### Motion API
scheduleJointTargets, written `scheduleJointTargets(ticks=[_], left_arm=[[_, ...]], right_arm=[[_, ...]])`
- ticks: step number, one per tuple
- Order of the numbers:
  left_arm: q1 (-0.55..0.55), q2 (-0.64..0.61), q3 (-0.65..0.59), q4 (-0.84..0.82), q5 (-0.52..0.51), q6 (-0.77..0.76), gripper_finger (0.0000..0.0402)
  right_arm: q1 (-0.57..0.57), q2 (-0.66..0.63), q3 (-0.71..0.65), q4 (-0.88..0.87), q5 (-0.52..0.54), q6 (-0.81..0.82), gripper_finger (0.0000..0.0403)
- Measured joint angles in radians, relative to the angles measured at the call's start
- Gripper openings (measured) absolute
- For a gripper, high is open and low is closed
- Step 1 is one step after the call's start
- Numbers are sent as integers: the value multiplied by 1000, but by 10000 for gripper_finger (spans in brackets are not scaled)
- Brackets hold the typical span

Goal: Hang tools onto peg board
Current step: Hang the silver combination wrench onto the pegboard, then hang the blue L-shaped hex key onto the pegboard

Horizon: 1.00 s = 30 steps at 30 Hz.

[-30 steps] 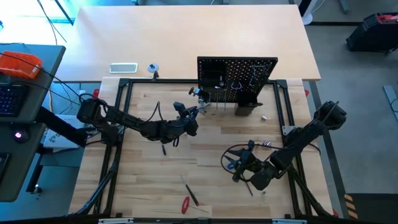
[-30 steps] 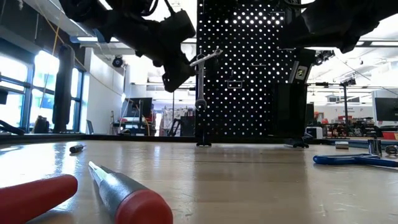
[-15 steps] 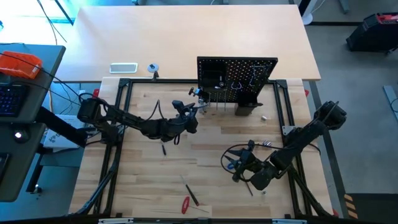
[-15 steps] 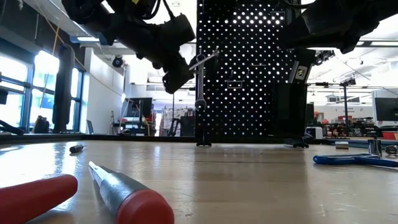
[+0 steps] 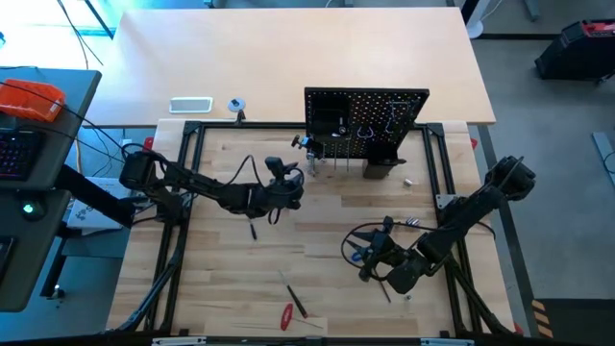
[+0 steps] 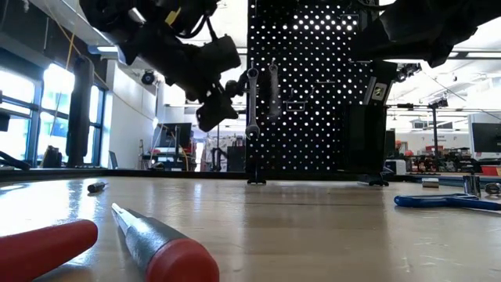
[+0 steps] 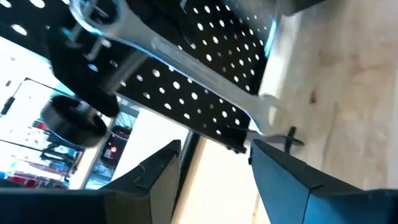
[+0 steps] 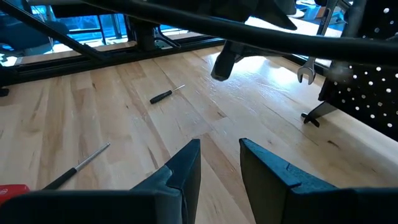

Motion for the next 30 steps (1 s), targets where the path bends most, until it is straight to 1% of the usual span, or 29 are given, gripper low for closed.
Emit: scheduleJointTargets(ticks=[5,9,12,15,19,20,22,25,27,30], left_arm=[[0,0,0,-81,14,-64,187],[-10,0,0,-145,39,-128,187],[-26,0,0,-197,73,-185,187],[-51,0,0,-245,115,-235,187],[-95,0,0,-279,197,-301,187],[-109,0,0,-283,218,-318,187],[-135,0,0,-280,262,-345,187],[-177,0,0,-268,308,-381,187],[-204,0,0,-262,327,-404,187],[-241,0,0,-260,340,-435,186]], right_arm=[[0,0,0,0,-3,0,106],[0,0,0,-11,-51,1,106],[2,0,0,-28,-116,22,106],[10,0,0,-63,-216,56,106],[30,2,0,-186,-367,174,106],[37,8,0,-223,-392,208,106],[54,30,0,-309,-429,279,106],[74,82,0,-392,-473,339,106],[81,125,0,-407,-491,337,106],[81,186,-1,-406,-485,320,106]])
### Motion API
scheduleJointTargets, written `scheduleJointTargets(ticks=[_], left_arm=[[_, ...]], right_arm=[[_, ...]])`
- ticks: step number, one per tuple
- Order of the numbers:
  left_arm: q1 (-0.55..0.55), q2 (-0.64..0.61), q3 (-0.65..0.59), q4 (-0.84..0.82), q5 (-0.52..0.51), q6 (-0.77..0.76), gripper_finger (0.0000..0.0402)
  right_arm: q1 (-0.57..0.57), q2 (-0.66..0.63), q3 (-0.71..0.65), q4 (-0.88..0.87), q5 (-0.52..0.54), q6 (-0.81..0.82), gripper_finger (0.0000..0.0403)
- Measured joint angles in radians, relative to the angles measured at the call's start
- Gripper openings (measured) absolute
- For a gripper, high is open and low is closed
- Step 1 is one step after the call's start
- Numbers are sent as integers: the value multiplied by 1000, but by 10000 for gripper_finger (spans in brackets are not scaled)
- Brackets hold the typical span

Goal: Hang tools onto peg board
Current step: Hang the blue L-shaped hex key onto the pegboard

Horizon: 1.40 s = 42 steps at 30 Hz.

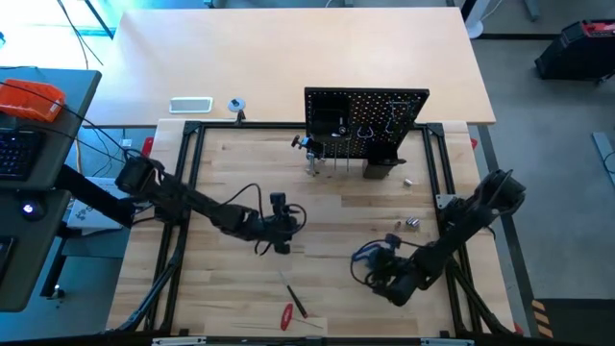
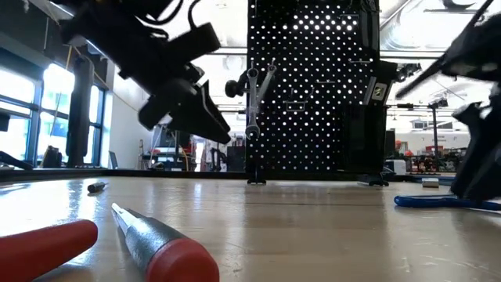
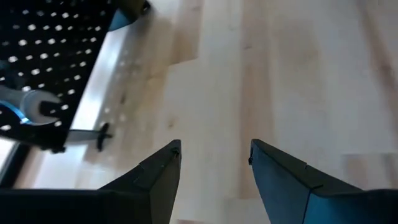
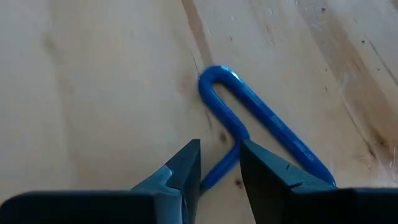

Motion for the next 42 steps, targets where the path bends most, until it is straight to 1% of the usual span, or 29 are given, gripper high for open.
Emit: scheduleJointTargets(ticks=[4,9,12,15,21,23,26,28,30,34,37,39,42], left_arm=[[-43,0,0,9,1,-15,186],[-72,0,0,44,1,-19,186],[-76,0,0,72,2,-19,186],[-76,0,0,96,33,-19,186],[-75,0,0,101,78,-19,186],[-76,0,-2,103,86,-19,186],[-77,0,-23,118,95,-37,186],[-77,0,-52,153,103,-58,186],[-74,0,-81,194,125,-85,186],[-66,0,-154,331,193,-130,186],[-57,0,-198,439,242,-163,186],[-51,0,-217,490,268,-174,186],[-43,0,-221,525,298,-176,186]], right_arm=[[-6,53,4,6,23,-3,106],[-30,74,5,11,19,43,106],[-59,75,4,37,3,45,106],[-94,76,3,77,-19,14,106],[-157,76,4,116,-95,-42,104],[-165,76,3,133,-102,-62,94],[-173,76,2,163,-111,-83,60],[-173,77,1,179,-107,-90,29],[-172,77,1,196,-97,-102,12],[-171,81,14,210,-72,-101,14],[-172,84,43,212,-48,-148,3],[-179,88,66,213,-51,-184,0],[-194,88,99,211,-45,-243,1]])
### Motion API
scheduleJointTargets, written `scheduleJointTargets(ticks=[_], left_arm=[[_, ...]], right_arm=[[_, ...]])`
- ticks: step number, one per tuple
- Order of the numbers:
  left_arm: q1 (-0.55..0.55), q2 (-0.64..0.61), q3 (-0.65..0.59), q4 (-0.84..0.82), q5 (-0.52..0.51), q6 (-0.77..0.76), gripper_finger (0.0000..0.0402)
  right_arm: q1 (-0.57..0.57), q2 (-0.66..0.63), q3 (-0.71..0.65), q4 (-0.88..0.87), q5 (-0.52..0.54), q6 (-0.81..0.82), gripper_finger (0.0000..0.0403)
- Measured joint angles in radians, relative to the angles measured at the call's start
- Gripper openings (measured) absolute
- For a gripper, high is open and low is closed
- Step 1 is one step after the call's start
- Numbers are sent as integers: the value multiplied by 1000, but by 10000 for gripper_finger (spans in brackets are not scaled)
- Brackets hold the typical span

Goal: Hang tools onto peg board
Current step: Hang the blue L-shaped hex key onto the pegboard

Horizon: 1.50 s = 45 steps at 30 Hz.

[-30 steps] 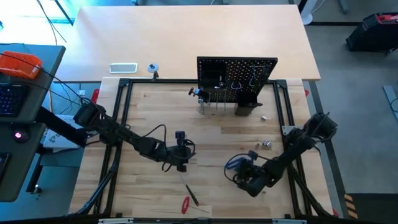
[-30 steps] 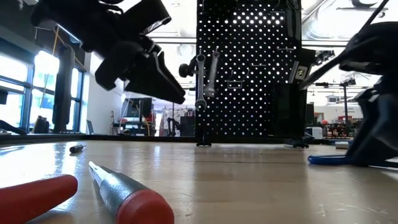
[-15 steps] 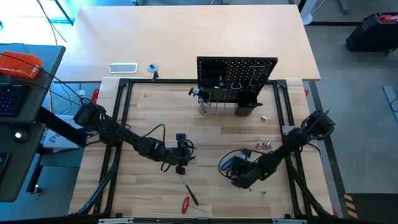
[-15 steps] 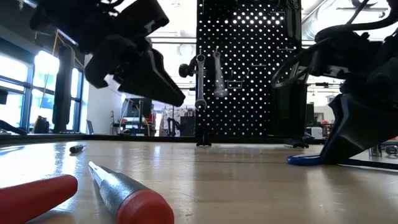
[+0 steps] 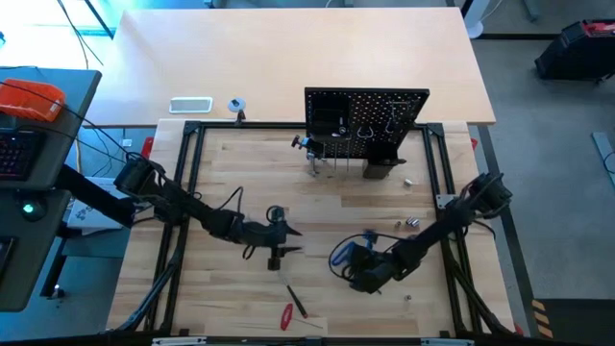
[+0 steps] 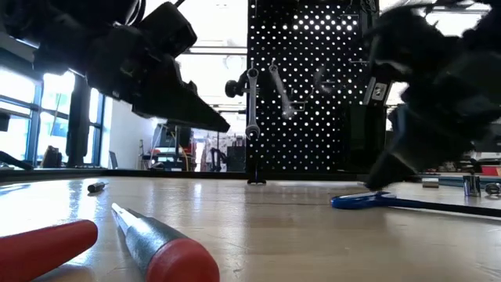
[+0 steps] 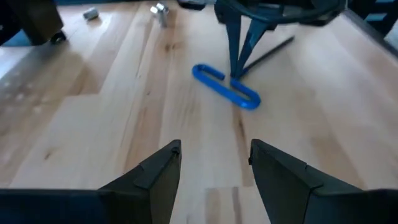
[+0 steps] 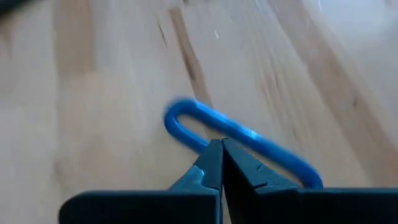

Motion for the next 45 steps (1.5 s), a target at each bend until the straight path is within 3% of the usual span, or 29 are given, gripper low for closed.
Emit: scheduleJointTargets(ticks=[7,14,23,26,37,45], left_arm=[[26,37,1,129,93,0,186],[49,153,4,216,160,-60,186],[48,290,37,275,173,-87,186],[48,326,71,275,198,-87,186],[48,347,141,251,227,-15,186],[62,347,174,250,223,10,186]], right_arm=[[-29,-4,82,-15,24,-128,1],[-53,-5,118,-188,-113,-14,7],[-9,-5,119,-281,-177,253,124],[8,-1,119,-282,-196,299,146],[173,-1,136,-366,-143,546,129],[164,73,135,-317,-129,546,121]])
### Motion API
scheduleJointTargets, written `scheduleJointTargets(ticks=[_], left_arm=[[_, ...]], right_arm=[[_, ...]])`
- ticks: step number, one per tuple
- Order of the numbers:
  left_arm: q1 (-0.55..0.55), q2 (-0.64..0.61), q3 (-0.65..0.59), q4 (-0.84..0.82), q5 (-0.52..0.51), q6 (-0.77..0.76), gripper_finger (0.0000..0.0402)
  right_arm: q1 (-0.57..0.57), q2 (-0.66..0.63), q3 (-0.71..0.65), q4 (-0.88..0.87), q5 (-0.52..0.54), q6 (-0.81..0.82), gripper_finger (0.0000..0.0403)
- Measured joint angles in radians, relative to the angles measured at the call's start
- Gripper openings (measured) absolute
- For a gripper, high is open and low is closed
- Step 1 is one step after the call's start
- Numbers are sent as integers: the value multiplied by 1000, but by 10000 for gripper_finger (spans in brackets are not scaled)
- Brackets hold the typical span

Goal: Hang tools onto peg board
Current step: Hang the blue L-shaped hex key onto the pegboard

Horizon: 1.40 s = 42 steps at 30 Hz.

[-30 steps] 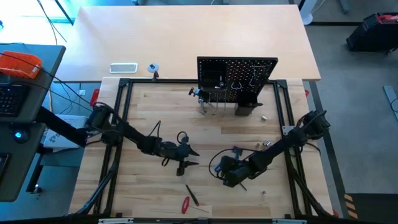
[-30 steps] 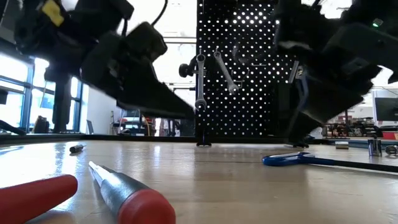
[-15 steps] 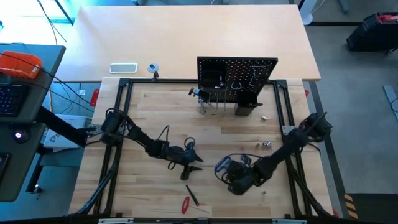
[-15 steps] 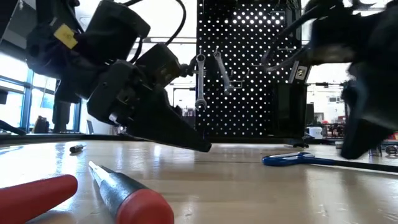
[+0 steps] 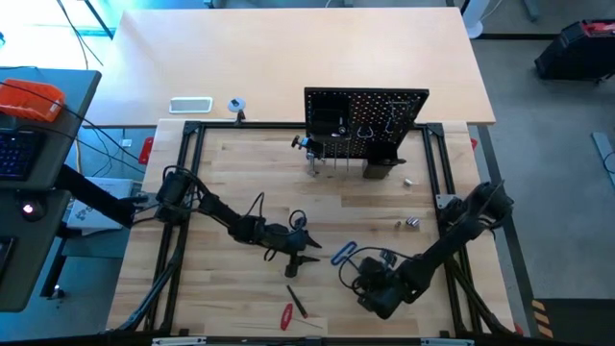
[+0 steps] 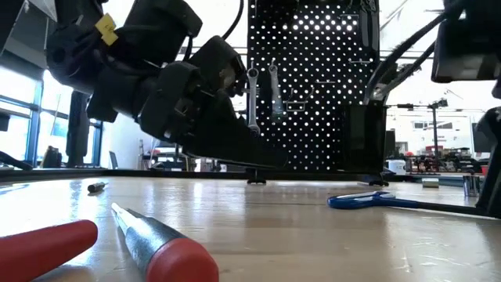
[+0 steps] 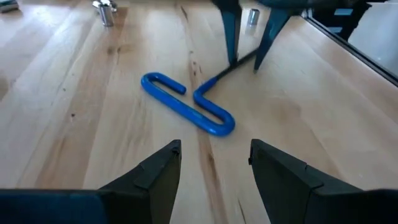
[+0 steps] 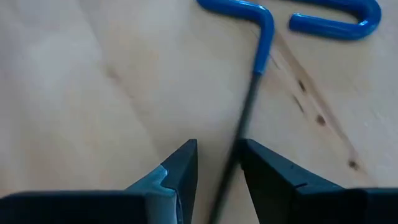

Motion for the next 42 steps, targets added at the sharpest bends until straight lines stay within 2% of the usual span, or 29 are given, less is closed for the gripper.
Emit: scheduleJointTargets(ticks=[5,7,11,12,20,30,38,42], left_arm=[[-1,0,3,-2,4,0,186],[-1,0,3,-9,8,-4,186],[-1,0,3,-14,8,-7,186],[1,0,3,-14,7,-6,186],[6,0,3,1,5,-2,186],[6,0,3,3,17,-18,186],[6,0,3,3,21,-34,186],[6,0,3,25,115,1,186]], right_arm=[[0,52,3,-17,43,-2,110],[1,57,3,-12,62,-3,88],[0,61,1,14,85,-44,18],[0,61,0,17,87,-53,12],[0,68,32,-4,137,-74,5],[-15,73,171,-189,182,-152,2],[-19,72,233,-244,225,-187,2],[-31,71,245,-247,226,-213,1]])
